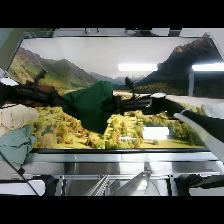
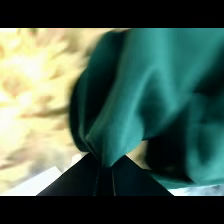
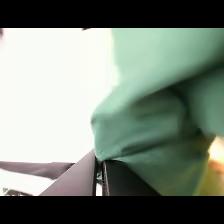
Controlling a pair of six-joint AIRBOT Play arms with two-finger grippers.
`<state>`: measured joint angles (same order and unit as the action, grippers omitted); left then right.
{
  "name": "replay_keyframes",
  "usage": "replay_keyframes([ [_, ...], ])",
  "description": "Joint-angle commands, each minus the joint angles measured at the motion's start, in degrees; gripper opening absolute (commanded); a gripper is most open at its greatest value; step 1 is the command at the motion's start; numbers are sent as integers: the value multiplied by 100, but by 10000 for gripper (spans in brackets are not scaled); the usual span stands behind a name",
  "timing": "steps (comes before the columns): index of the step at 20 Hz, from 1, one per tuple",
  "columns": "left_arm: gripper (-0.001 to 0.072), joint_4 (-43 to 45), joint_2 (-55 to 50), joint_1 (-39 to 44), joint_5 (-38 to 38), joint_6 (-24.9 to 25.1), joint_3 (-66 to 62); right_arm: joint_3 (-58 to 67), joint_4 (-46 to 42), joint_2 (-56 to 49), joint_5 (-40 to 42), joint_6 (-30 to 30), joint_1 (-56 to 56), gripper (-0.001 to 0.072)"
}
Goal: Fold the shirts.
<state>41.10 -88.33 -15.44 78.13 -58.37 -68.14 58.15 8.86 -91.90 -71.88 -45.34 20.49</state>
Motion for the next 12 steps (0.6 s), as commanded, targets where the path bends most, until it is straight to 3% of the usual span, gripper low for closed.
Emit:
replay_keyframes([
  [1, 16, -2302, 1270, -568, 951, 481, -385, 57, 732, 1530, -1674, -55, -1239, 17],
  [4, 20, -3770, 2277, -750, 1340, 557, -1388, 302, 1606, 2986, -1755, 50, -2538, 18],
  [9, 22, -3757, 3421, -1272, 1327, 424, -2885, 573, 1622, 4789, -1749, 70, -4664, 18],
  [12, 30, -3727, 3864, -2090, 1443, 293, -2981, 573, 1005, 5462, -1381, 136, -5418, 18],
])
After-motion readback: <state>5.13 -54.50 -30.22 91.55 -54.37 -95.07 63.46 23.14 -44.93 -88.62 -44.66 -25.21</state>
